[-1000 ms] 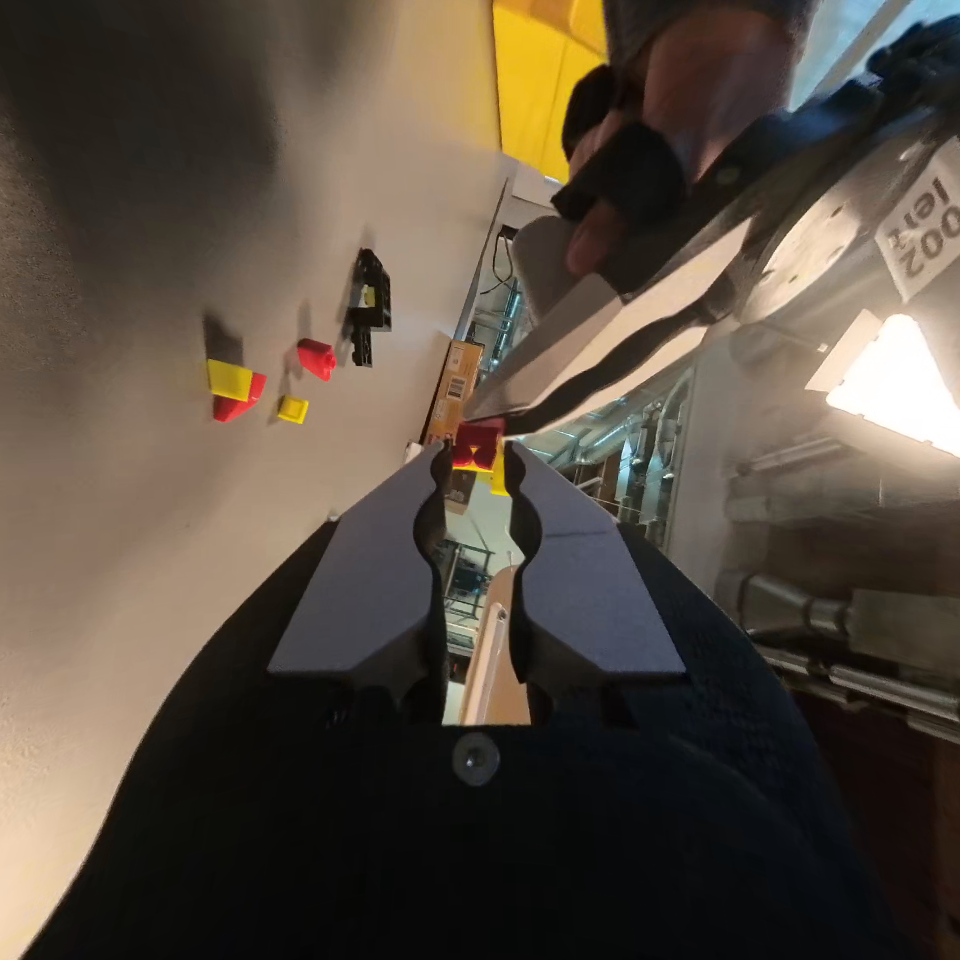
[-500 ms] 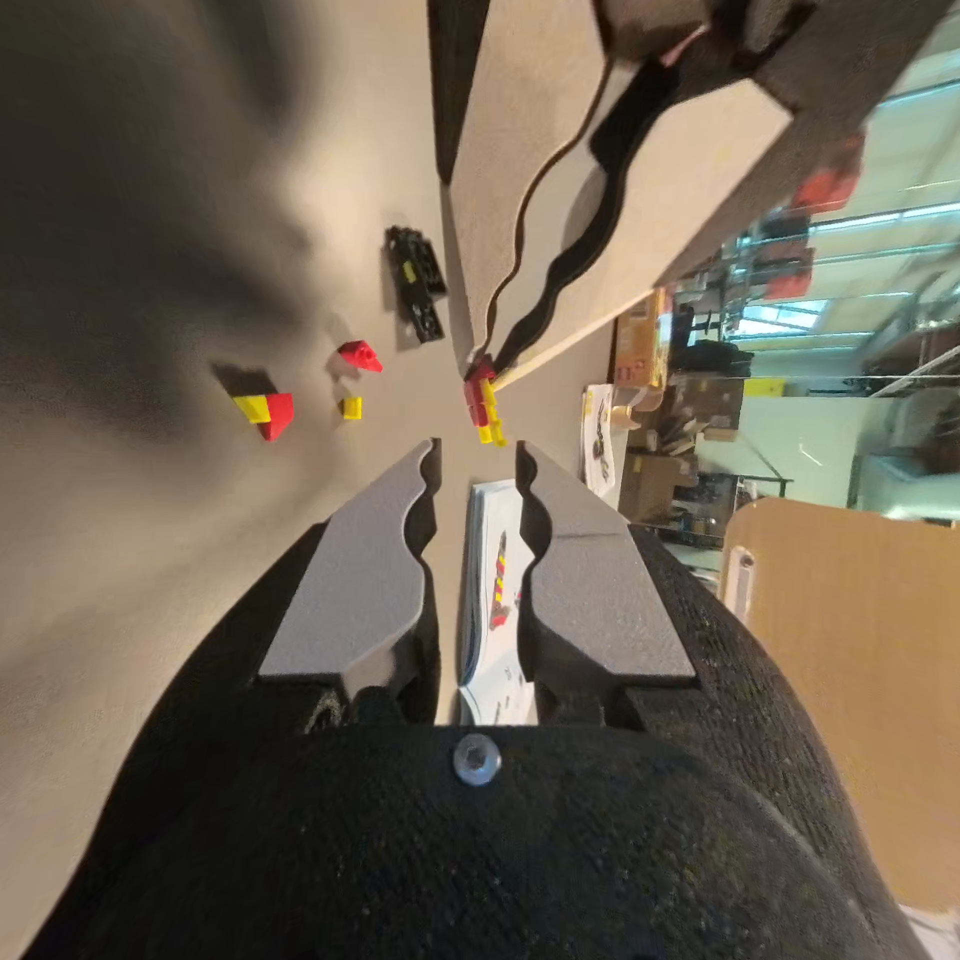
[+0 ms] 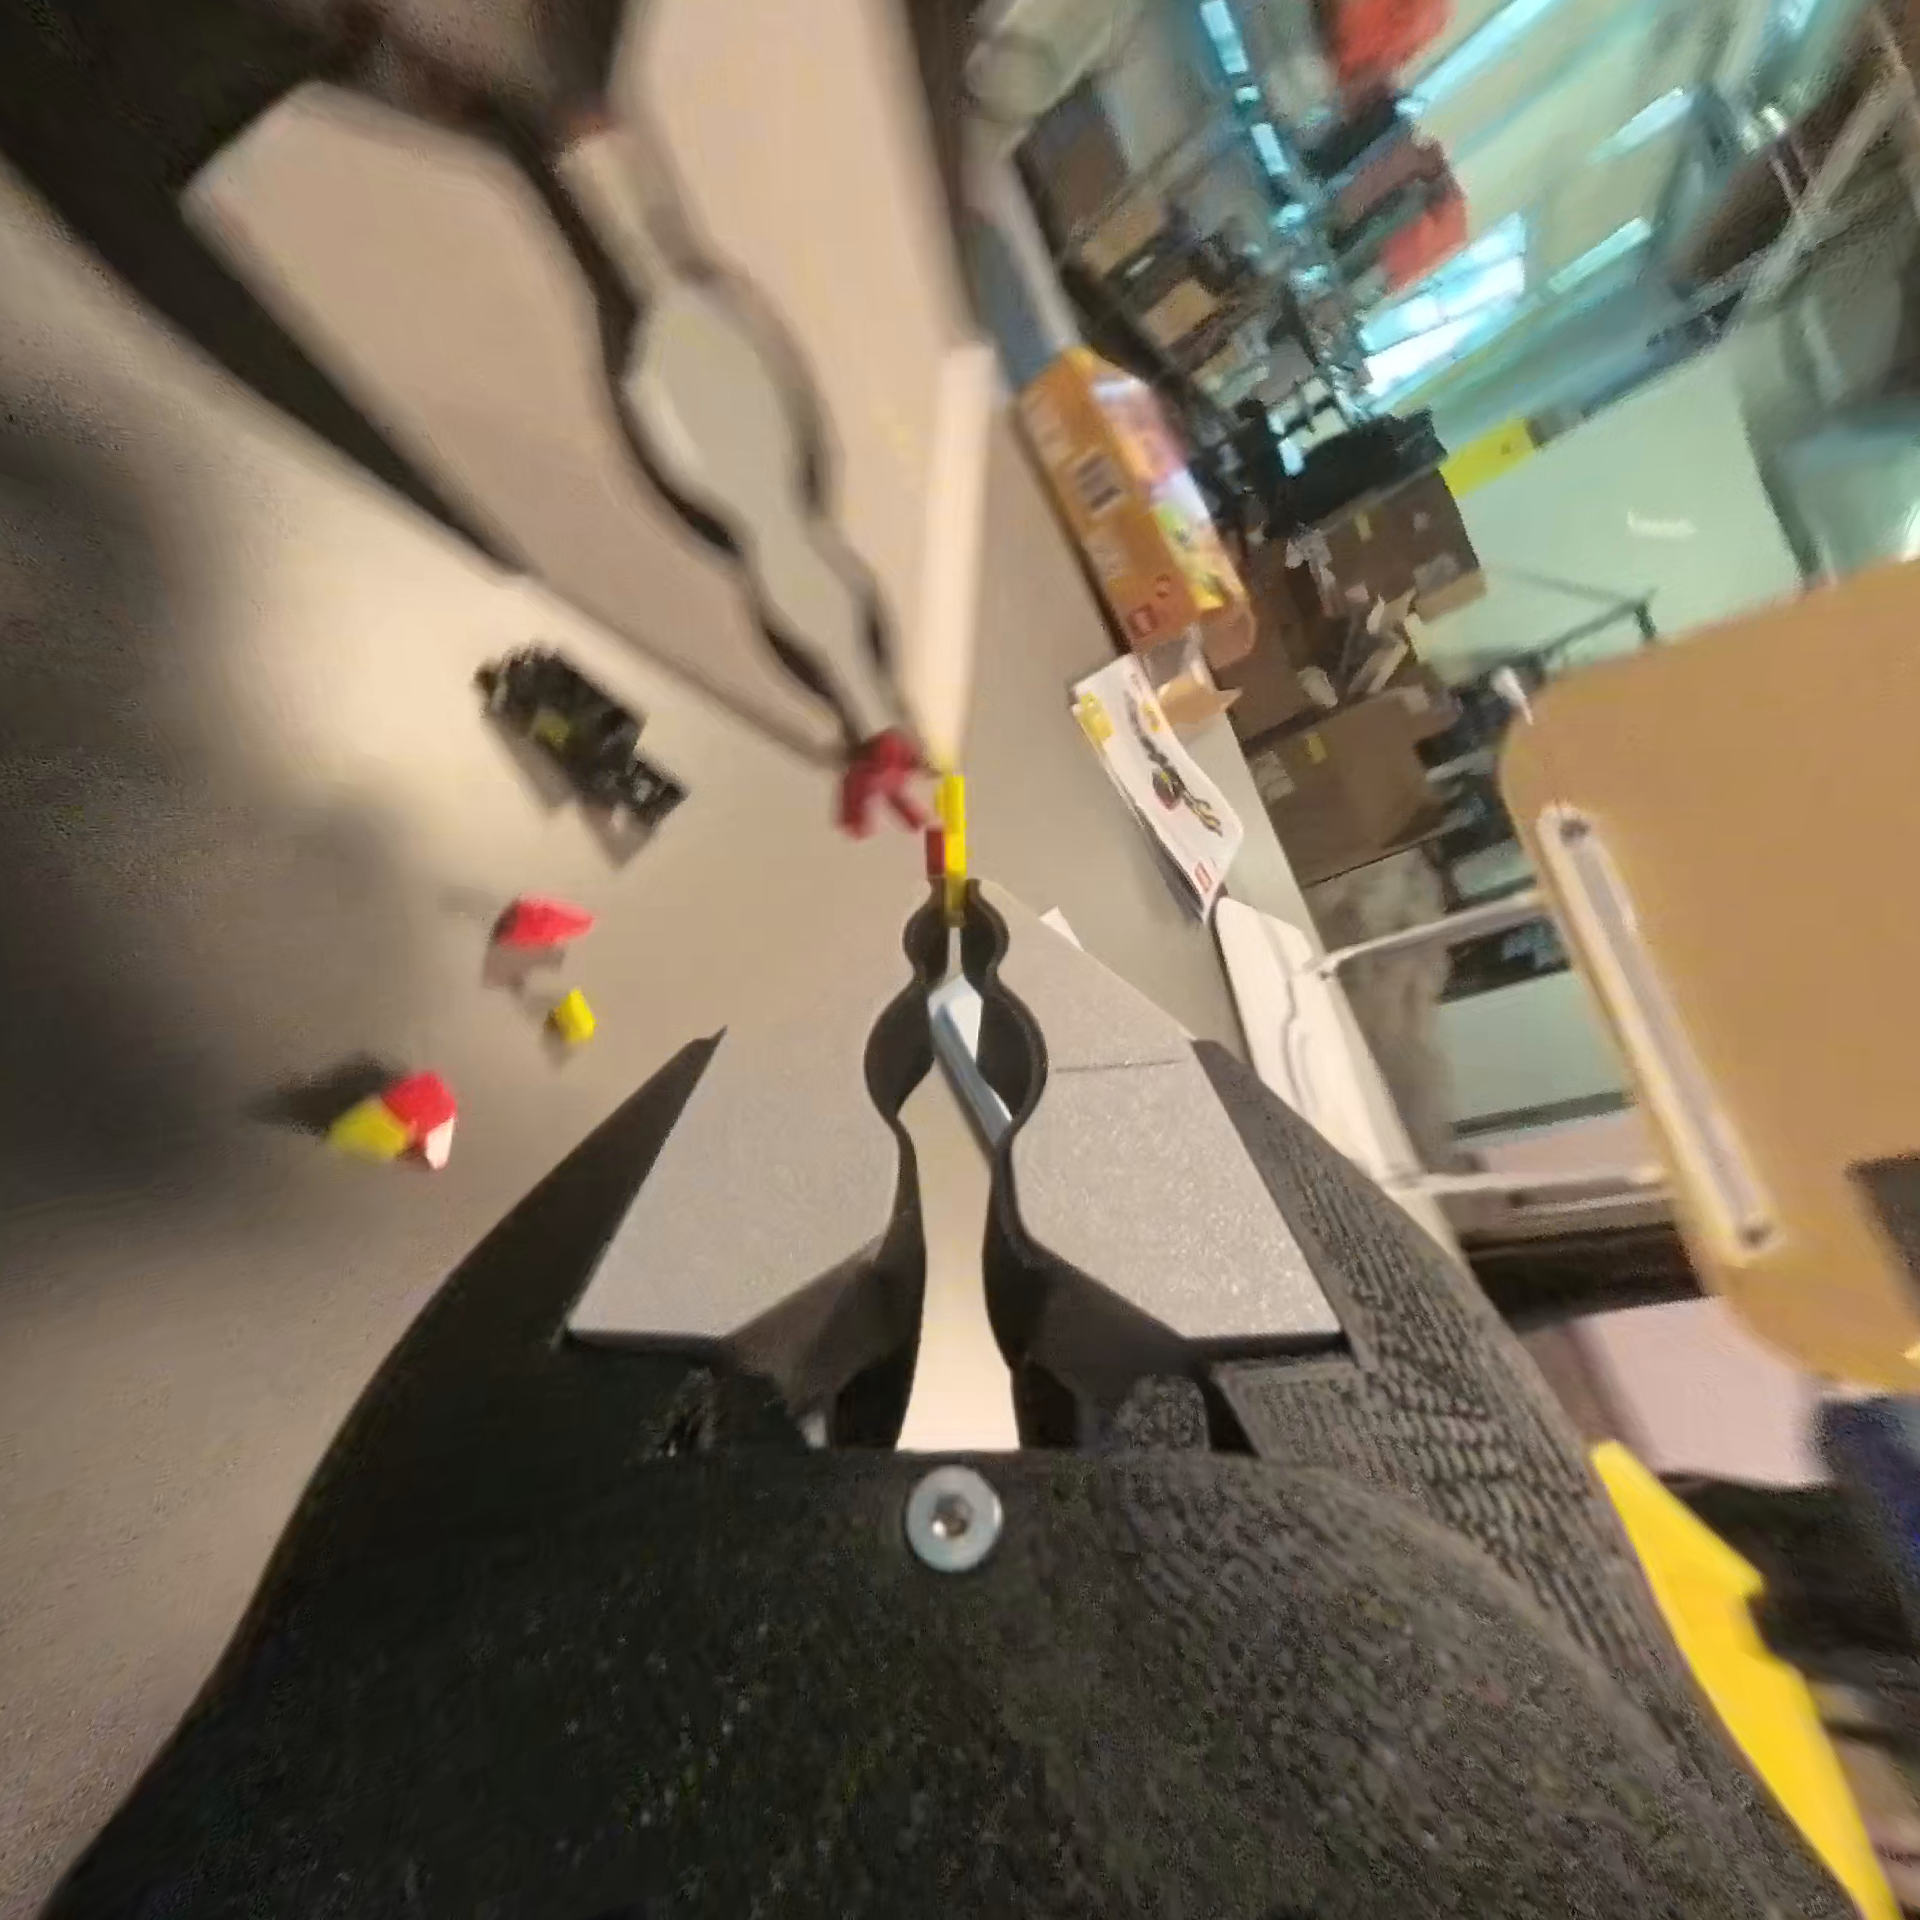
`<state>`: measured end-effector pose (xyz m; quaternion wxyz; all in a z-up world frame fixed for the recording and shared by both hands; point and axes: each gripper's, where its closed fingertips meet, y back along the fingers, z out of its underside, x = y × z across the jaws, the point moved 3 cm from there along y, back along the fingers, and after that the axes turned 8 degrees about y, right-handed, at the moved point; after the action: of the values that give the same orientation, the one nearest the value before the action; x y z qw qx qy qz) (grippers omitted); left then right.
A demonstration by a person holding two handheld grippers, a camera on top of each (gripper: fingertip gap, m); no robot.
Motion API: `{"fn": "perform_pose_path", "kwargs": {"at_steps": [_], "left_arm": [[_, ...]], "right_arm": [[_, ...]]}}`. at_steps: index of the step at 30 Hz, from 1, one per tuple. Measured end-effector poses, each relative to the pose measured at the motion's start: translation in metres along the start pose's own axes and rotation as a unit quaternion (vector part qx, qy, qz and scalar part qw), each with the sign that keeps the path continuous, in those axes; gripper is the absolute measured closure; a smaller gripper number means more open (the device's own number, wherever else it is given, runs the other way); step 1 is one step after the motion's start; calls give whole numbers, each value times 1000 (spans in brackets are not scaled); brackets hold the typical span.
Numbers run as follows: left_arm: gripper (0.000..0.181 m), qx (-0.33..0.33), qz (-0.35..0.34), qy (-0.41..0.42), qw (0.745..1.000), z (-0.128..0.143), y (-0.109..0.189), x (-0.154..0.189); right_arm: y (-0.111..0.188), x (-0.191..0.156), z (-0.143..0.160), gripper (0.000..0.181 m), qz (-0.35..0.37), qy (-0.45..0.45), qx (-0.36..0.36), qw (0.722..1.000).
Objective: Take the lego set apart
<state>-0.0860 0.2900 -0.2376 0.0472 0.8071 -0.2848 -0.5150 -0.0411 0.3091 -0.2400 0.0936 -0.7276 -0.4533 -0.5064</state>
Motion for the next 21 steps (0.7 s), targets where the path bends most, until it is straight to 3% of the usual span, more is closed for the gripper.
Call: {"fn": "perform_pose_path", "kwargs": {"at_steps": [4, 7, 12, 15, 18, 21], "left_arm": [[176, -7, -15, -24, 1000, 7, -4, 12], [176, -18, 5, 21, 1000, 13, -9, 15], [176, -32, 64, 174, 982, 30, -13, 10], [175, -58, 135, 291, 945, 43, -17, 16], [174, -21, 185, 409, 893, 37, -17, 12], [144, -10, 206, 478, 854, 34, -18, 6]], "right_arm": [[7, 28, -1, 181, 24, -160, 60, 985], [-2, 24, 9, 181, 1, -194, 57, 979], [-18, 2, 36, 181, -24, -175, 2, 984], [-17, 0, 30, 181, -51, -238, 39, 969], [-16, 1, 28, 181, -86, -317, 72, 942], [-13, 4, 27, 181, -98, -349, 92, 927]]}}
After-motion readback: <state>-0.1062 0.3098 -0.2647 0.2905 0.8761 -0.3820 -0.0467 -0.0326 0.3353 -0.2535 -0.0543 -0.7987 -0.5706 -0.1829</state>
